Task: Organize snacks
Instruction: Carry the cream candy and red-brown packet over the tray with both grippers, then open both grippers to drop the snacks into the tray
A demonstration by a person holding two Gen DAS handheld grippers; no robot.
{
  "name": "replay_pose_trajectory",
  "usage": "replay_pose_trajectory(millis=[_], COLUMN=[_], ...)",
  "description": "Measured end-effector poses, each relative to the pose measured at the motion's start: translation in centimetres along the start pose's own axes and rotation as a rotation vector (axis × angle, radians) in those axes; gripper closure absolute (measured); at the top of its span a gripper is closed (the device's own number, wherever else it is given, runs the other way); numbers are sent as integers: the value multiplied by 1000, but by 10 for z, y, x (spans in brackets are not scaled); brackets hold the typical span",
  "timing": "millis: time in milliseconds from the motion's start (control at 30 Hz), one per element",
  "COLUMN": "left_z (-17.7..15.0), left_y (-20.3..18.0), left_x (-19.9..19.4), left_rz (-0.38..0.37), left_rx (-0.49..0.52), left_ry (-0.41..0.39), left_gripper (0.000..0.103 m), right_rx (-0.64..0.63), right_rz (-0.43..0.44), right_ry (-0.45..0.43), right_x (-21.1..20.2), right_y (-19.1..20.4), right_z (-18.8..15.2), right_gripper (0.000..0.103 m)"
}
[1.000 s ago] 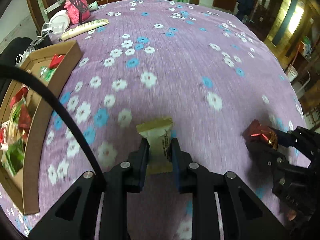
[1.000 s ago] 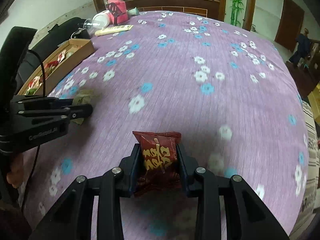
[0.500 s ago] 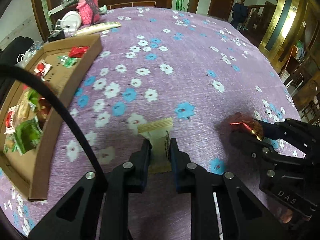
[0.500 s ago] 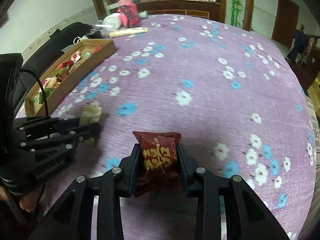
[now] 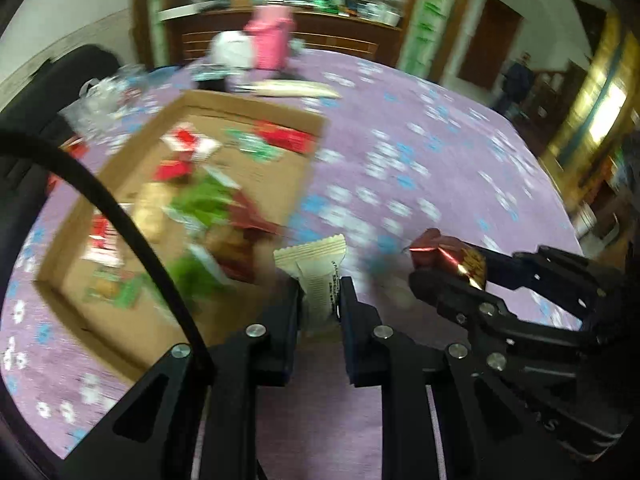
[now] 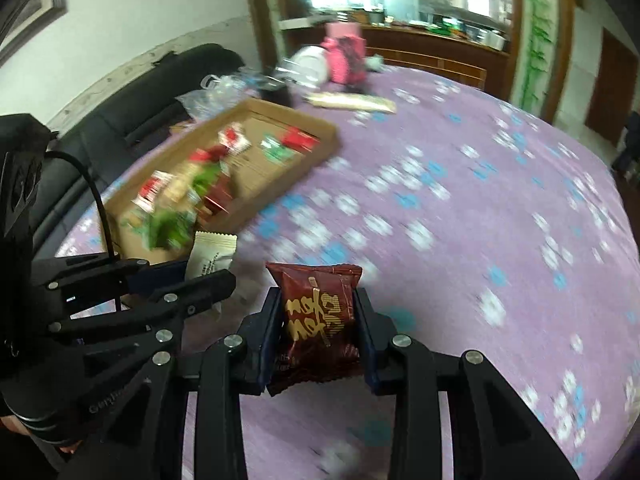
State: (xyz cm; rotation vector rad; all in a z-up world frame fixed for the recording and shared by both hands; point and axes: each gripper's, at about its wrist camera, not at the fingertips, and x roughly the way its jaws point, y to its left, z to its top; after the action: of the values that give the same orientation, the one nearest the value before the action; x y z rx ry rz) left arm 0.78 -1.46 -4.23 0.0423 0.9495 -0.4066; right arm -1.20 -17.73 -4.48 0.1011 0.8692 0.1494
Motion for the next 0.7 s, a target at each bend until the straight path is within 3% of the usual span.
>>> replay_pose_trajectory(millis=[167,367,700], left_z=[23,45,51], left_y=[54,100,116], left_x=[10,21,41], left_rz=[99,197,231], left_rx=[-89,-153,-162], left_ry=[-3,-16,33], left_gripper=[82,82,82], right_rx=[-89,-100,-116], right_rz=[61,87,60], right_ry=[-16,4,59], right_x=[32,73,101], right_y=[45,67,79], right_z=[42,80,101], right_gripper=[69,69,66])
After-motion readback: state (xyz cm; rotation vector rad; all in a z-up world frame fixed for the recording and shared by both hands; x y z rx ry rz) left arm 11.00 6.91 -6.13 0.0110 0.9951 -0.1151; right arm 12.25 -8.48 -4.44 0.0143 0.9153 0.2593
